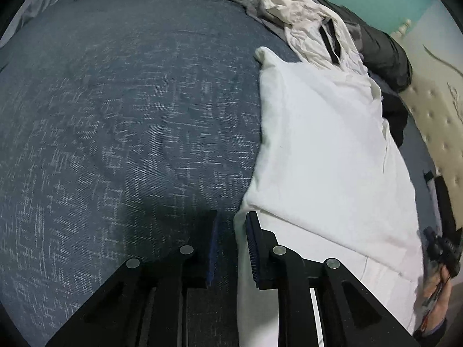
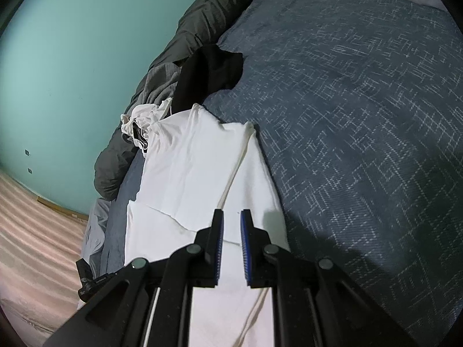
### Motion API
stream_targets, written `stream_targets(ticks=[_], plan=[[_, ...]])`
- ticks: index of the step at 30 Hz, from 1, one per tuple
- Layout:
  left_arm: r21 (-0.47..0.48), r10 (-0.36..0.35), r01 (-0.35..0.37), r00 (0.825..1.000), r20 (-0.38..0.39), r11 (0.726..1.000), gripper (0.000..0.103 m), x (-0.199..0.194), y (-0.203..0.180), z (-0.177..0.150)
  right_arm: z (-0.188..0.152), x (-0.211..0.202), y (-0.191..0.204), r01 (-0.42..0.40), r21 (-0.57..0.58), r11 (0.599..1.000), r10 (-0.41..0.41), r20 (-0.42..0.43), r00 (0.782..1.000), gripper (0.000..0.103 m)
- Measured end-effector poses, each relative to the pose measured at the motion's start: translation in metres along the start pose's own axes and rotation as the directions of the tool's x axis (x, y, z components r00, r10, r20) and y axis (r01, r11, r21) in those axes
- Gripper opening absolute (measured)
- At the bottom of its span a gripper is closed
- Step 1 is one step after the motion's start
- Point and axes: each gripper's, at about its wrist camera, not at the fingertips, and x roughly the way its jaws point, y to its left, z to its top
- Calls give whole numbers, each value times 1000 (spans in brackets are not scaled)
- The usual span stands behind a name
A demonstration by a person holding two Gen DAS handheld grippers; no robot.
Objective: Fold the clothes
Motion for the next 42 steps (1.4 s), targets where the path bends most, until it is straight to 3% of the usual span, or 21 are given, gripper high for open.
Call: stream_targets(ticks=[2, 4, 10, 23, 31, 42], plan=[[5, 16, -16, 1000, 6, 1000, 19, 0, 0, 0, 1, 1, 0, -1, 0, 1000, 1, -1, 1000, 11], [10, 31, -31, 999, 12, 999, 3, -1, 0, 1, 1, 2, 1, -3, 0, 1000, 3, -3, 1000, 11], [24, 77, -78, 997, 31, 997, 1, -1, 0, 2, 1, 1, -1, -2, 6, 1000, 2, 1, 1000, 11], [20, 126, -128, 989, 76, 992, 1, -18, -1, 3, 1, 1, 0, -3, 10, 1000, 3, -1, 1000, 11], [127, 130, -134, 991, 39, 983, 8, -9, -18, 4, 1, 1, -1, -3, 12, 1000, 3, -1, 1000, 11], [163, 106, -109, 994, 28, 981, 10, 2, -25, -2, 2, 2, -3, -7, 28, 1000, 7, -6, 1000, 11]])
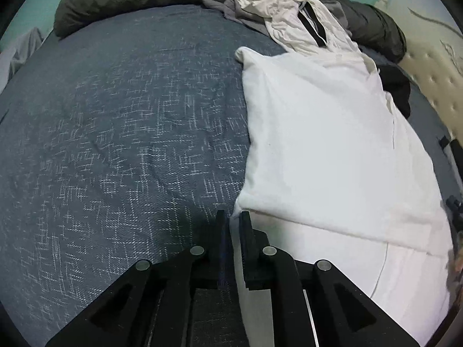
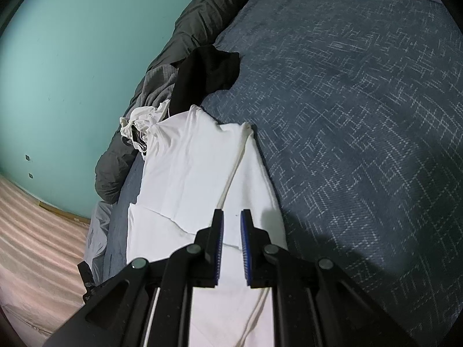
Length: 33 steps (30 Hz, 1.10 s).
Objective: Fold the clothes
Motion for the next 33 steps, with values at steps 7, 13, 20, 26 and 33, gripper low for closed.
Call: stream_targets(ticks=[7, 13, 20, 26, 33], plan=[[25, 57, -57, 998, 5, 998, 3, 5, -3, 3, -1, 0, 0, 1, 6, 1000, -1, -1, 1000, 11], [4, 176, -176, 984, 39, 984, 0, 0, 5, 5, -1, 0, -1, 0, 9, 1000, 0, 0, 1000, 11], [-130, 143, -136, 989, 46, 982, 0, -20, 37, -3, 0, -2, -1, 0, 13, 1000, 0, 5, 1000, 11], [-165, 92, -85, 995, 32, 983, 1, -57, 37, -30, -1, -1, 1, 5, 6, 1000, -5, 4, 1000, 11], [-162, 10, -12, 1000, -15, 987, 1, -108, 20, -82, -6, -17, 10, -3, -24, 1000, 3, -20, 1000, 11]])
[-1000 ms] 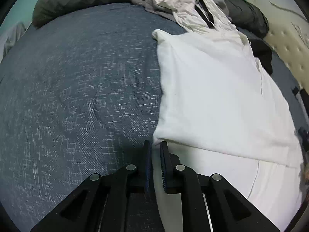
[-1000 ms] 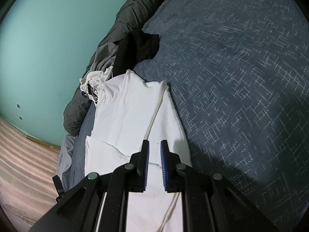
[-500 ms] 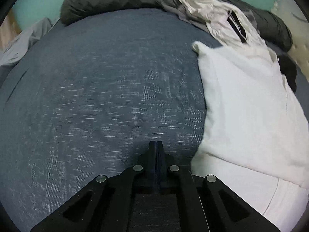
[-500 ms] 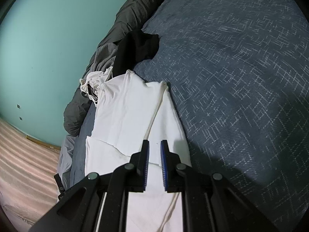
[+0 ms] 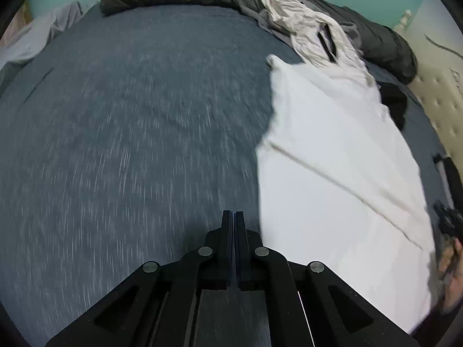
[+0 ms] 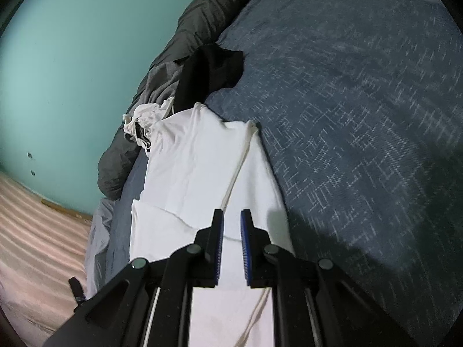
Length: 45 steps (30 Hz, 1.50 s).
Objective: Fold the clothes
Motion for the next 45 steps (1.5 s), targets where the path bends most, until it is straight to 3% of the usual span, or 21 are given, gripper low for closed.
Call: stream_targets(ticks=[1, 2, 4, 9, 11, 16, 22, 27, 31, 40, 45], plan=[[-1, -8, 8, 1000, -8, 1000, 3, -6, -2, -10, -2, -4, 2, 2, -9, 1000, -2, -3, 1000, 18], [-1, -15, 15, 1000, -14, 1000, 4, -11, -3, -18, -7, -9, 4, 0, -13, 1000, 0, -15, 1000, 33], [-1, -29, 29, 999, -28, 1000, 13, -22, -5, -35, -14, -17, 5, 3, -7, 1000, -3, -38, 999, 46], [-23, -79, 78, 996, -50, 997, 23, -48, -6, -78, -23, -46, 8, 62, -59, 996, -68, -107, 992, 47], [-38, -103, 101, 992, -70, 994, 25, -54, -5, -93, -30, -62, 7, 95, -100, 990, -109, -145, 984, 48], [-34, -145, 143, 985, -93, 989, 43, -68, -11, -128, -58, -102, -7, 162, -190, 968, -205, -233, 951, 48], [-65, -184, 176, 970, -157, 982, 44, -64, -13, -161, -90, -140, -25, 156, -172, 973, -205, -318, 926, 48], [-36, -195, 191, 957, -217, 981, 45, -59, -24, -186, -109, -153, -30, 154, -160, 975, -203, -361, 910, 51], [-34, -189, 186, 948, -258, 982, 54, -52, -28, -200, -120, -153, -34, 163, -156, 974, -212, -386, 898, 51], [-85, -193, 176, 941, -277, 981, 54, -46, -22, -220, -128, -154, -34, 176, -177, 968, -234, -393, 889, 51], [-129, -237, 210, 940, -245, 969, 52, -44, -17, -224, -131, -146, -38, 170, -155, 973, -220, -414, 883, 51]])
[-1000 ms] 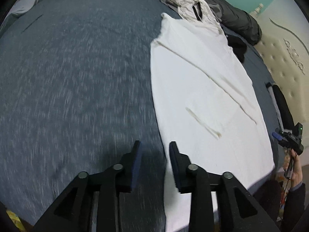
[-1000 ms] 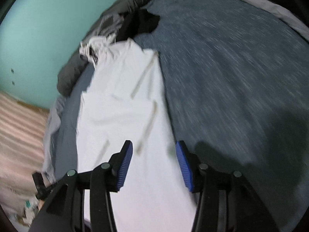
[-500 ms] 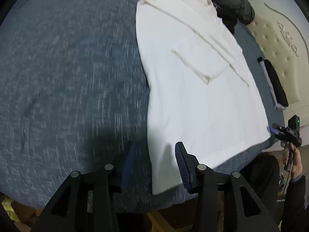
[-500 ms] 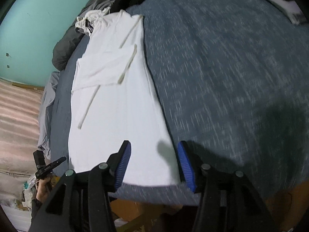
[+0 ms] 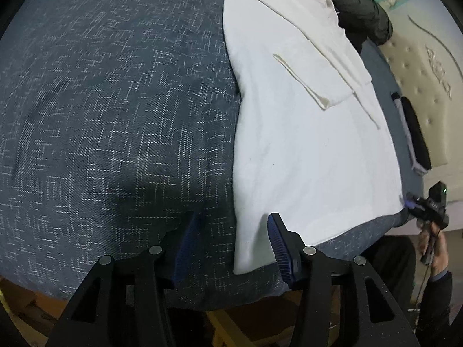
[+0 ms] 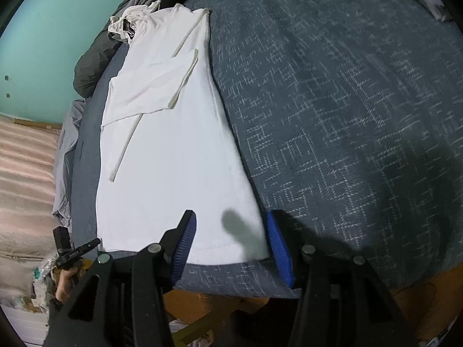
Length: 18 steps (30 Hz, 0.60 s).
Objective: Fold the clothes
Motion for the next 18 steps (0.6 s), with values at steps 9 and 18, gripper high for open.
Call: stream_targets(ticks=[9, 18], plan=[[36, -35, 35, 999, -15, 999, 19, 0, -9, -2, -2, 3, 3, -8, -28, 1000, 8, -12, 1000, 51], [25, -60, 61, 998, -32, 998, 19, -5, 7, 4, -2, 8, 0, -6, -42, 999, 5, -31, 1000, 47]])
